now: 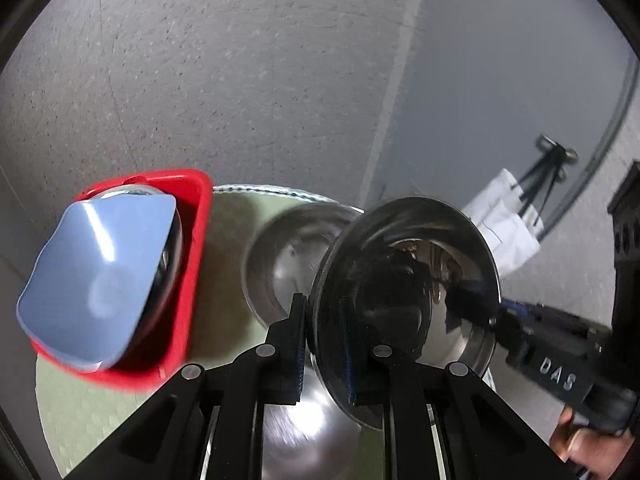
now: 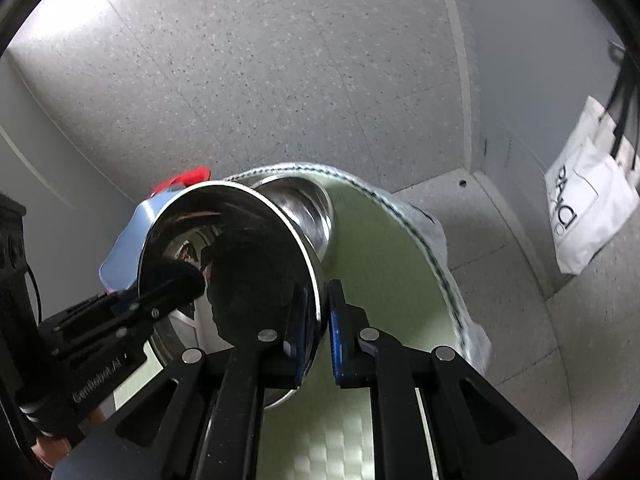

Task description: Organize plates and bowls

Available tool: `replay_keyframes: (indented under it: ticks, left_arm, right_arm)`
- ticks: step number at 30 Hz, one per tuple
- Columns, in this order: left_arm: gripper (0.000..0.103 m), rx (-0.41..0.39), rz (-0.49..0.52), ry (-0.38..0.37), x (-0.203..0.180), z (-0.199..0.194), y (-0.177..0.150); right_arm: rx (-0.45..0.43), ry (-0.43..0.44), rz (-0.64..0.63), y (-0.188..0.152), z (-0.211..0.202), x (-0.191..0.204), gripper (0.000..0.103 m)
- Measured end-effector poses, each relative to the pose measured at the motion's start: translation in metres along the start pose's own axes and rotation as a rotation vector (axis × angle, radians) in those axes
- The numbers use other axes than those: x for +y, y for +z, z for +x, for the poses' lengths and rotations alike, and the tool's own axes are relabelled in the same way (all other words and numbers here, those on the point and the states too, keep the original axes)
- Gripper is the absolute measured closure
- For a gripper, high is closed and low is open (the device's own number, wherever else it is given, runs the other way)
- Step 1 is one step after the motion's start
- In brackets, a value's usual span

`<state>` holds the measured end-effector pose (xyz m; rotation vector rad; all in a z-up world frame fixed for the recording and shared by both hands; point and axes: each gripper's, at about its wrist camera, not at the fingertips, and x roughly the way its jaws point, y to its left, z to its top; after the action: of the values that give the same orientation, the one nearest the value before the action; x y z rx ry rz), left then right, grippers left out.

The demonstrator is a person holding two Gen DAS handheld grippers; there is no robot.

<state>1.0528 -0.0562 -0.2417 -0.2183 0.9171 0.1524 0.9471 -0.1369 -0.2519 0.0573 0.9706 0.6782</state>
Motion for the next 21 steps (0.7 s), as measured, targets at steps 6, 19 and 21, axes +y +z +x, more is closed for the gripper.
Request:
replay_keyframes:
  ticks: [6,19,21]
  left_arm:
    - [0.091,0.046,-0.015,0.013,0.018,0.038,0.019]
    - [0.087,0.083,-0.03,0.009,0.027,0.09,0.043]
    - [0.086,0.087,-0.04,-0.012,0.032,0.09,0.043]
  right_arm:
    - [0.018,-0.093,-0.028,0.014,0.03,0.008,0.094]
    - [0.032,-0.146,-0.021,0.019,0.061,0.013,0.094]
    - [0.02,-0.137,-0.018,0.019,0.061,0.012,0.094]
